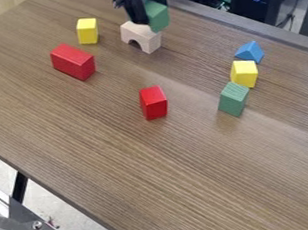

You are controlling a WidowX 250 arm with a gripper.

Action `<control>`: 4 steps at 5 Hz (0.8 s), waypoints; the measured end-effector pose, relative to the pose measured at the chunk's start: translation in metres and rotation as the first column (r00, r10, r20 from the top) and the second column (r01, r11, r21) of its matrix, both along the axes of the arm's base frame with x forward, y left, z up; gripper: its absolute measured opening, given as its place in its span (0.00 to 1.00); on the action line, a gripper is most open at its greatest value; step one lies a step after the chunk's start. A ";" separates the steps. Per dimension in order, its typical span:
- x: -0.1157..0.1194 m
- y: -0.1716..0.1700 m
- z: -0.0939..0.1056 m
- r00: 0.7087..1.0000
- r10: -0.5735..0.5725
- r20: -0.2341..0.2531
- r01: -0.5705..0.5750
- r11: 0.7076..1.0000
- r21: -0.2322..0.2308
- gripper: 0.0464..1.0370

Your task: Put the green arch on top of the white arch

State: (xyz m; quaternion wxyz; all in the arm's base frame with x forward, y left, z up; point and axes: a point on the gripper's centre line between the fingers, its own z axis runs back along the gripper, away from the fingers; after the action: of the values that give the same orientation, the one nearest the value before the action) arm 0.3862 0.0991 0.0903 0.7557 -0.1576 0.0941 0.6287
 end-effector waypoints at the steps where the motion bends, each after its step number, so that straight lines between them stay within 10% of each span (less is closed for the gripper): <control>1: 0.007 0.007 -0.003 0.999 0.037 -0.011 -0.037 0.999 -0.005 0.55; 4: 0.017 0.016 -0.009 0.997 0.070 -0.020 -0.070 0.998 0.000 0.55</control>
State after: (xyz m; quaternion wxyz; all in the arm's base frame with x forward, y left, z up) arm 0.4033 0.1149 0.0812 0.7321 -0.1546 0.0964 0.6563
